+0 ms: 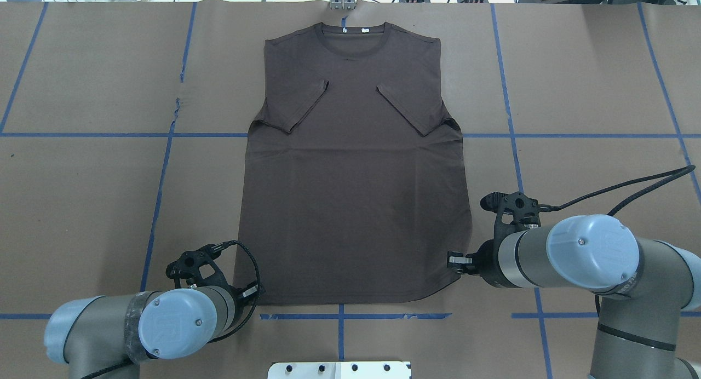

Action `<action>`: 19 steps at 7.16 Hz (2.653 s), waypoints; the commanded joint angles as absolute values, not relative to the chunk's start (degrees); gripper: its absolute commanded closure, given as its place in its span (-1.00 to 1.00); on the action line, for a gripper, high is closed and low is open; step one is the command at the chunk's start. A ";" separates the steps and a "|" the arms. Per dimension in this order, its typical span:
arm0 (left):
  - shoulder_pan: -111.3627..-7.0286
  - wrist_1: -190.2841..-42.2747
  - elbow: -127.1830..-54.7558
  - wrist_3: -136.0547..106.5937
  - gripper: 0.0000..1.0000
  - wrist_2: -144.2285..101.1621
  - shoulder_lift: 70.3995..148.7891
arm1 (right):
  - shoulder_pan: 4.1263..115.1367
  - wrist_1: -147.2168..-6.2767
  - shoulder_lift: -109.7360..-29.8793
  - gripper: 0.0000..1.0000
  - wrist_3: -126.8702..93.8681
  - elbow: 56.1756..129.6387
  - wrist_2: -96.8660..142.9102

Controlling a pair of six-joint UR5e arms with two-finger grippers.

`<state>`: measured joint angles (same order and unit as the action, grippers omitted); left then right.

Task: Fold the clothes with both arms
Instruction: 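Lower the left gripper to the other hem corner and grasp both hem corners, then lift both hem corners and fold them toward the collar with both grippers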

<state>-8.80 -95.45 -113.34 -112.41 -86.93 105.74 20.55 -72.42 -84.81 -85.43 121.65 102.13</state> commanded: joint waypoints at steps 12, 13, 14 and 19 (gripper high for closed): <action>3.74 -72.28 -142.97 -108.89 1.00 -89.03 105.47 | 23.20 -72.51 -95.34 1.00 -85.52 135.95 122.31; 4.21 -72.16 -142.82 -108.81 1.00 -89.21 105.82 | 23.64 -72.51 -94.93 1.00 -85.52 135.53 122.43; 2.13 -72.16 -142.65 -108.11 1.00 -89.12 105.82 | 24.95 -72.51 -93.62 1.00 -85.34 133.61 121.82; -16.66 -73.21 -135.12 -91.25 1.00 -90.87 106.52 | 42.16 -72.69 -75.72 1.00 -76.56 117.30 121.91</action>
